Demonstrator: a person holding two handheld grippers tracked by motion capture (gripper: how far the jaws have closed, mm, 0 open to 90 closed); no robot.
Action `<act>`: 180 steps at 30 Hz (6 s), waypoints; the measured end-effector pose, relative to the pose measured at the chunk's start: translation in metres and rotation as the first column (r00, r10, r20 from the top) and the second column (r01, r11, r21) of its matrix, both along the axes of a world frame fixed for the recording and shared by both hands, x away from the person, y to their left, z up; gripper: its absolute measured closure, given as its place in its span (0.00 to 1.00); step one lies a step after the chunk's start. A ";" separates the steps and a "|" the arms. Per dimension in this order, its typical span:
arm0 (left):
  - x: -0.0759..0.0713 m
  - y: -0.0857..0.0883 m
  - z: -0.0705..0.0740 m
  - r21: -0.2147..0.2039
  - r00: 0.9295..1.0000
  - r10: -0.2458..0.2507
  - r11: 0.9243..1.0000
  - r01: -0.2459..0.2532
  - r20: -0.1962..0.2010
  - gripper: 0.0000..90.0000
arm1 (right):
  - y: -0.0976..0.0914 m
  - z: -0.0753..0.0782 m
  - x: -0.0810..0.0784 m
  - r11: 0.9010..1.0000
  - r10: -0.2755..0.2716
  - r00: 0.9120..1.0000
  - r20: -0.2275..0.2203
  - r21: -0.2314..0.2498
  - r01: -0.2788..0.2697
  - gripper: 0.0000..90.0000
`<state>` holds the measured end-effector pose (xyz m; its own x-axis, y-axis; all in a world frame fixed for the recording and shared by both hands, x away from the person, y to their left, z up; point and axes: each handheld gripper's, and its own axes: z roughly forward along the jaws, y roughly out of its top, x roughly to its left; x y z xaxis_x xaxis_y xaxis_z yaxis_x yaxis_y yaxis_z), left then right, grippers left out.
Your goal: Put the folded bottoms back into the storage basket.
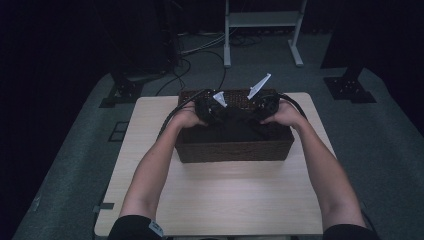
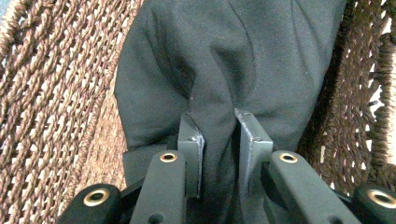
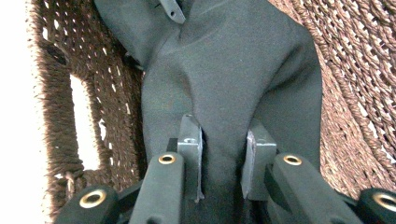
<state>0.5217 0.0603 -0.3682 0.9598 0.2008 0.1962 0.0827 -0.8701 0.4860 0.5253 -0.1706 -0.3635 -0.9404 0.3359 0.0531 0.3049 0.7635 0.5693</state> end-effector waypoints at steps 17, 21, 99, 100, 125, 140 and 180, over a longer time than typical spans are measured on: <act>0.002 0.003 -0.011 0.013 1.000 0.010 1.000 -0.010 -0.017 0.82 | 0.008 -0.010 0.002 1.000 -0.008 1.000 -0.027 -0.030 0.007 0.80; 0.002 0.002 -0.013 0.015 1.000 0.011 1.000 -0.011 -0.017 0.82 | 0.008 -0.011 0.003 0.999 -0.011 0.999 -0.032 -0.037 0.009 0.80; -0.026 0.016 0.011 -0.101 0.996 0.076 0.992 -0.080 -0.050 0.40 | -0.027 0.018 -0.032 0.992 -0.093 0.996 0.005 0.081 0.093 0.55; -0.027 0.017 0.012 -0.103 0.996 0.081 0.991 -0.085 -0.047 0.40 | -0.027 0.019 -0.034 0.992 -0.093 0.996 0.010 0.087 0.092 0.55; -0.060 0.036 0.020 -0.161 0.994 0.092 0.982 -0.101 -0.062 0.32 | -0.036 0.023 -0.069 0.990 -0.070 0.997 0.028 0.125 0.066 0.50; -0.081 0.039 0.027 -0.178 0.996 0.078 0.980 -0.085 -0.043 0.28 | -0.050 0.026 -0.095 0.989 -0.071 0.996 0.056 0.130 0.063 0.46; -0.140 0.049 0.023 -0.197 0.999 0.048 0.979 -0.045 0.009 0.20 | -0.055 0.012 -0.153 0.990 -0.042 0.996 0.074 0.139 0.031 0.38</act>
